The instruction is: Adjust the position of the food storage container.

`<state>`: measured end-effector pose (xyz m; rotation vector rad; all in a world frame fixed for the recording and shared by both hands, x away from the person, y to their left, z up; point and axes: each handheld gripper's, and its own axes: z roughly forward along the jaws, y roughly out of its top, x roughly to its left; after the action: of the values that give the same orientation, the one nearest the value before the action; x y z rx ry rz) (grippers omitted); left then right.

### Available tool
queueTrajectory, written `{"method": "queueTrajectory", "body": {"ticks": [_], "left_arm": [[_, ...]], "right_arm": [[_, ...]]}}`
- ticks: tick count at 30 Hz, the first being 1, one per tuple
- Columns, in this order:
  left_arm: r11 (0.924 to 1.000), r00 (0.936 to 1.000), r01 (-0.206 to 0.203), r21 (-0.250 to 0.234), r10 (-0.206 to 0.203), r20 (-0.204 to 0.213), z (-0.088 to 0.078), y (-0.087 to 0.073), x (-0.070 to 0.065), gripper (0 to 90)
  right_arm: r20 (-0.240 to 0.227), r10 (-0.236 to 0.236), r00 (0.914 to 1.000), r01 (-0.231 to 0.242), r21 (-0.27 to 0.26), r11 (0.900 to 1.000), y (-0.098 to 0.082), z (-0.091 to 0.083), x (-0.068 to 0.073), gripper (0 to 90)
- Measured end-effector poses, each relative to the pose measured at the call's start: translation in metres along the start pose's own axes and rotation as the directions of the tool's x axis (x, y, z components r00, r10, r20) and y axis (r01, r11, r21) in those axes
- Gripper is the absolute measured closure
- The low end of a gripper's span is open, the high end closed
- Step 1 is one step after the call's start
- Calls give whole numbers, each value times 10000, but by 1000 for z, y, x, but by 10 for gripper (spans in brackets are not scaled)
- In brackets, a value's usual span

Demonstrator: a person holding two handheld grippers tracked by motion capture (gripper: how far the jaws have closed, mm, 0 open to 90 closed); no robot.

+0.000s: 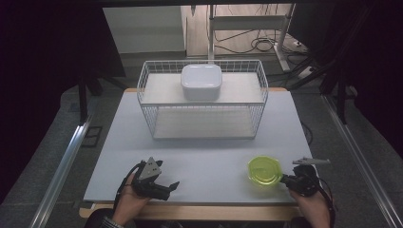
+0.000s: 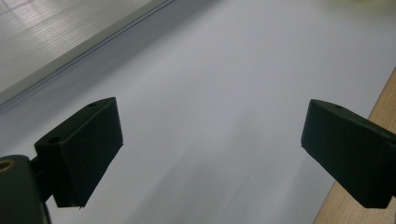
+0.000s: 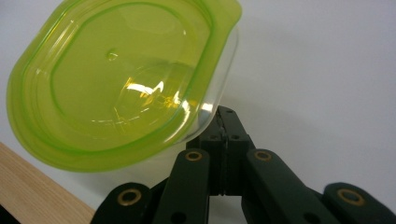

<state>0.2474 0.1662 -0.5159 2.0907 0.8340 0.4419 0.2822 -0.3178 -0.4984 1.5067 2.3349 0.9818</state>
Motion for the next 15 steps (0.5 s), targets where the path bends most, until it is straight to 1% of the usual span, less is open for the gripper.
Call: {"method": "queueTrajectory", "body": {"ticks": [2,6,11,15], "left_arm": [[10000,10000,-21,11,21,12,0,0,0,53],[10000,10000,-53,40,53,12,1,0,-1,53],[10000,10000,-69,71,69,8,1,1,-1,53],[9999,10000,-74,84,73,25,2,1,-1,53]], "right_arm": [[10,-85,10000,85,68,9999,1,3,3,900],[-269,-132,9995,136,127,9998,5,9,9,900],[-479,-379,9981,390,210,9990,9,16,17,900],[-721,-442,9964,458,207,9987,12,21,23,900]]}}
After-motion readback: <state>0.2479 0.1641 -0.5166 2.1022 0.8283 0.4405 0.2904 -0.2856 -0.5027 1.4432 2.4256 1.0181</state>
